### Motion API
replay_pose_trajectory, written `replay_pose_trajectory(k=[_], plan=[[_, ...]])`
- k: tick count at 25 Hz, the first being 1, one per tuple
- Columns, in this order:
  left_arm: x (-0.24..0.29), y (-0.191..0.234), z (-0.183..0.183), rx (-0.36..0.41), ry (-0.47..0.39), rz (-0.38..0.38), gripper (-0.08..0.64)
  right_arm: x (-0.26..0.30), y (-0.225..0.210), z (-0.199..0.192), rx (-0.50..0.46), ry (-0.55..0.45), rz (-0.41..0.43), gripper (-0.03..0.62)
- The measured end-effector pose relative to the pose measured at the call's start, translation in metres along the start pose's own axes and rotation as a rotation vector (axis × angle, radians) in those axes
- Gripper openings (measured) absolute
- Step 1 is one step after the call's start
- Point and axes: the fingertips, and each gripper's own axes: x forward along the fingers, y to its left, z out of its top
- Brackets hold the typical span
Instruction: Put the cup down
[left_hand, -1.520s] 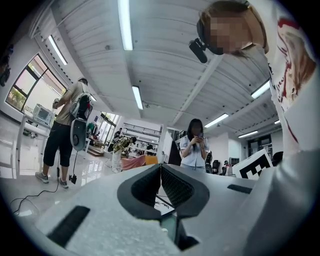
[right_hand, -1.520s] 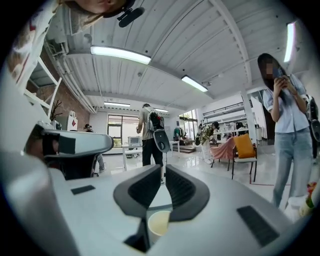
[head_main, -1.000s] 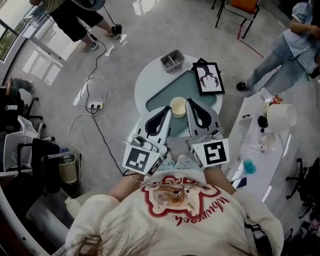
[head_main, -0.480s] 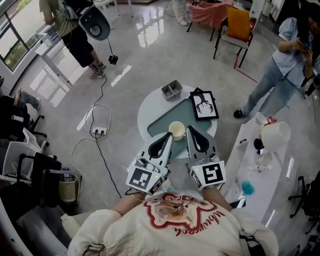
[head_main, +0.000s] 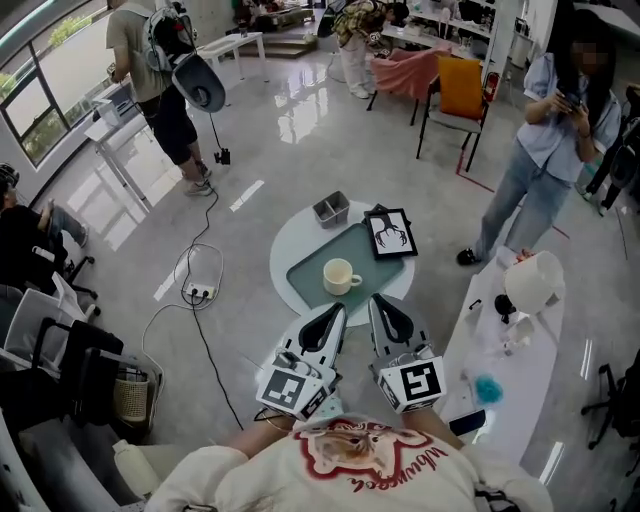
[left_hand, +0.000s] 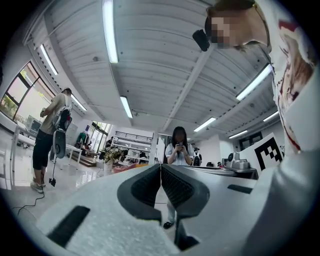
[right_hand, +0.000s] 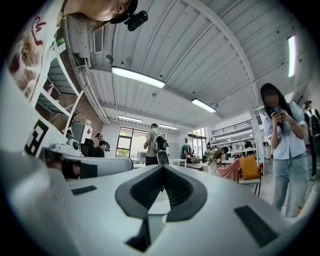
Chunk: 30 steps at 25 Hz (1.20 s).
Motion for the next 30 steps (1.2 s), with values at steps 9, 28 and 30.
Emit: replay_pose_trajectory(k=[9, 28, 30], plan=[[-0.054, -0.082, 0.003, 0.043, -0.031, 0.024, 0.017, -0.096, 0.018, 0.019, -0.011, -0.021, 0.018, 0.028], [-0.147, -0.186, 0.024, 0.079, -0.056, 0.071, 0.017, -0.213, 0.079, 0.051, -0.019, -0.065, 0.104, 0.029], [-0.159, -0.188, 0.020, 0.089, -0.059, 0.075, 0.017, -0.222, 0.085, 0.050, -0.018, -0.061, 0.101, 0.029]])
